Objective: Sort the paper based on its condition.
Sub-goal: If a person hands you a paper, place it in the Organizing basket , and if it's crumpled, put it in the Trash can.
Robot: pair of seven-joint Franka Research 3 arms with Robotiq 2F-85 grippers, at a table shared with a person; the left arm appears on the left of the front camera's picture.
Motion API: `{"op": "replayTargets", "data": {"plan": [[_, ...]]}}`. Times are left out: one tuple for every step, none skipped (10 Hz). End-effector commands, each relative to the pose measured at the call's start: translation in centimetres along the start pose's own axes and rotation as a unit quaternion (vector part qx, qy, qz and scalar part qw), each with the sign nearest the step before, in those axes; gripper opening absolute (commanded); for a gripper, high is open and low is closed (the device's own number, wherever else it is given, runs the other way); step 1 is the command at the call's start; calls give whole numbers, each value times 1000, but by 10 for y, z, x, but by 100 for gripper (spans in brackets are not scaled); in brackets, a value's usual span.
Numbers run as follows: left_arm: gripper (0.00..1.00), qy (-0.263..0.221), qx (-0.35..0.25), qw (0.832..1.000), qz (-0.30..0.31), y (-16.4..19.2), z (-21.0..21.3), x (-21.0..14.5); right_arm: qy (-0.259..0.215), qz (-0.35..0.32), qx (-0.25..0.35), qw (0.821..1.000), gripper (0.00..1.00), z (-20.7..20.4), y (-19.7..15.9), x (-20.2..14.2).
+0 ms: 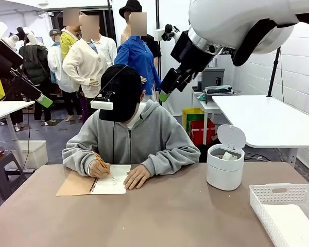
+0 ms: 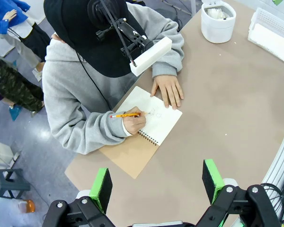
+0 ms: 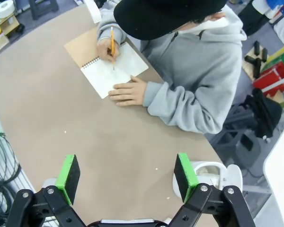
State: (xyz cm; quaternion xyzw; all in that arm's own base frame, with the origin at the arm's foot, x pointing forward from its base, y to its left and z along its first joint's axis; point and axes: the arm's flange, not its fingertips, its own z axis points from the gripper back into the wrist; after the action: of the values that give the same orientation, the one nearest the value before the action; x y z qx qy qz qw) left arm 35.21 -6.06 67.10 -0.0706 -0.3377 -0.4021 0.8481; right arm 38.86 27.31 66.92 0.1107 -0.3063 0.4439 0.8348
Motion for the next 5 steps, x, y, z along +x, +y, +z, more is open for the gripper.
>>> {"op": "replayTargets", "data": {"plan": [[100,-4,3,1000,0,1,0,0,-3,-9,1,1000,100,2,-2,-1],[100,-4,3,1000,0,1,0,0,-3,-9,1,1000,100,2,-2,-1],[100,-4,3,1000,0,1,0,0,-3,-9,1,1000,100,2,-2,-1],[100,-4,3,1000,0,1,0,0,-3,-9,1,1000,100,2,-2,-1],[100,-4,3,1000,0,1,0,0,-3,-9,1,1000,100,2,-2,-1]]}}
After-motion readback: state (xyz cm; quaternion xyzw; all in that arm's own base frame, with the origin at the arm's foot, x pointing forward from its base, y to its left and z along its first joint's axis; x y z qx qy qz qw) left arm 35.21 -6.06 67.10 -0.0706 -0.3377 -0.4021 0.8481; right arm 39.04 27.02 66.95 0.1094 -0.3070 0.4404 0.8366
